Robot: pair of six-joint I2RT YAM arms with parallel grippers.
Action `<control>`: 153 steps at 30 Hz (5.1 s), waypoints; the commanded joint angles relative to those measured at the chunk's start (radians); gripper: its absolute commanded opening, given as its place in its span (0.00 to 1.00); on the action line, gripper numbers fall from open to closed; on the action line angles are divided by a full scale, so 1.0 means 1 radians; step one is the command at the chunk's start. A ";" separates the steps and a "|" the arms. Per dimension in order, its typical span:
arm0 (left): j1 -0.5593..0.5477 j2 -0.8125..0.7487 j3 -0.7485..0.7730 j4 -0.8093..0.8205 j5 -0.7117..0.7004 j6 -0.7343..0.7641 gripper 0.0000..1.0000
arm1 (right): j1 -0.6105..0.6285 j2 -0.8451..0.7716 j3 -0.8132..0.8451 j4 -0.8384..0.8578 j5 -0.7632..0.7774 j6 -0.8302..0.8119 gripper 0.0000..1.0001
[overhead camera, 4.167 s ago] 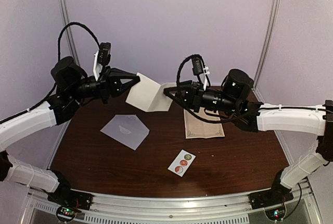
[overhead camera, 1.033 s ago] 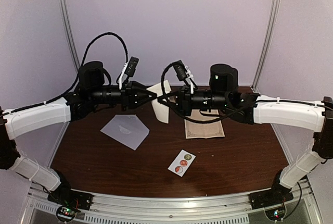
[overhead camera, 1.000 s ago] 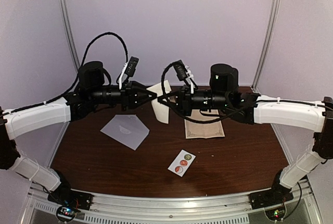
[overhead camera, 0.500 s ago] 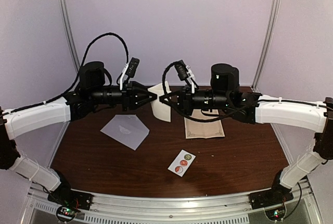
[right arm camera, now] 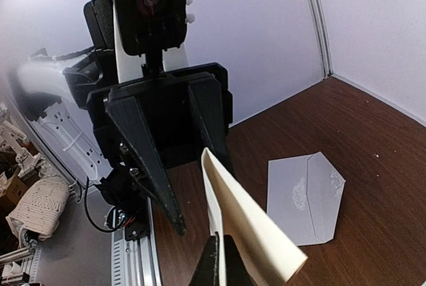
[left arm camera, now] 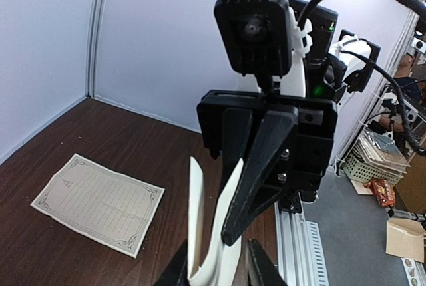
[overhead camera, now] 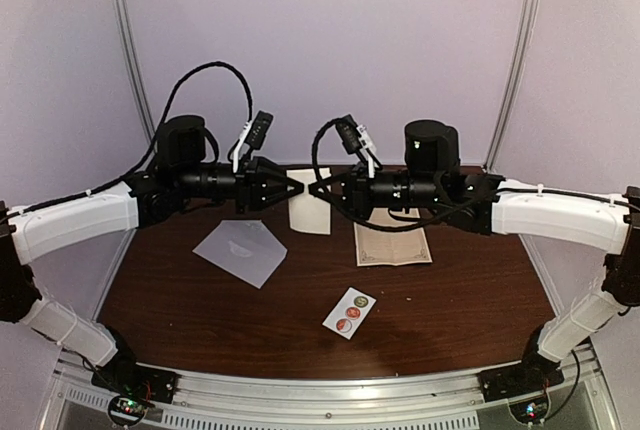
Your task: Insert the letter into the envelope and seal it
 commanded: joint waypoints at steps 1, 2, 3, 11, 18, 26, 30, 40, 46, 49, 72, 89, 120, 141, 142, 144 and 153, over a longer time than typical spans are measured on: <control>-0.011 0.014 0.037 0.003 0.040 0.029 0.24 | -0.008 -0.025 0.037 -0.022 0.029 -0.020 0.00; -0.012 0.014 0.038 0.000 0.039 0.032 0.24 | -0.009 -0.025 0.037 -0.024 0.029 -0.022 0.00; -0.013 0.014 0.037 -0.001 0.037 0.033 0.23 | -0.009 -0.024 0.037 -0.025 0.029 -0.022 0.00; -0.013 0.014 0.036 -0.001 0.033 0.035 0.15 | -0.012 -0.025 0.038 -0.030 0.034 -0.022 0.00; -0.013 0.016 0.036 -0.004 0.025 0.035 0.04 | -0.017 -0.028 0.038 -0.029 0.041 -0.018 0.00; -0.013 -0.001 0.025 0.000 -0.045 0.017 0.00 | -0.029 -0.061 0.010 -0.010 0.069 -0.004 0.34; -0.013 -0.023 0.008 0.029 -0.062 -0.004 0.00 | -0.043 -0.100 -0.051 0.040 0.074 0.020 0.59; -0.013 -0.049 -0.017 0.111 0.039 -0.028 0.00 | -0.047 -0.046 -0.079 0.125 -0.106 0.093 0.91; -0.013 -0.039 -0.016 0.118 0.070 -0.031 0.00 | -0.035 -0.003 -0.044 0.160 -0.203 0.108 0.69; -0.012 -0.038 -0.016 0.118 0.067 -0.031 0.00 | -0.035 0.000 -0.047 0.195 -0.220 0.126 0.35; -0.014 0.003 -0.022 0.148 0.100 -0.068 0.00 | -0.046 -0.072 -0.083 0.248 -0.111 0.140 0.18; -0.014 -0.017 -0.039 0.168 0.069 -0.079 0.34 | -0.047 -0.086 -0.151 0.287 -0.116 0.179 0.00; -0.017 0.012 -0.026 0.070 -0.051 0.007 0.17 | -0.059 -0.087 -0.075 0.341 -0.029 0.158 0.00; 0.034 0.116 -0.188 -0.002 -0.858 -0.449 0.94 | -0.222 -0.358 -0.334 0.085 0.155 0.065 0.00; 0.050 0.151 -0.169 -0.019 -0.843 -0.459 0.94 | -0.224 -0.365 -0.349 0.090 0.158 0.068 0.00; 0.073 0.220 -0.130 -0.040 -0.819 -0.463 0.94 | -0.225 -0.378 -0.374 0.105 0.161 0.075 0.00; 0.096 0.437 0.005 -0.046 -0.817 -0.432 0.94 | -0.232 -0.371 -0.383 0.073 0.154 0.062 0.00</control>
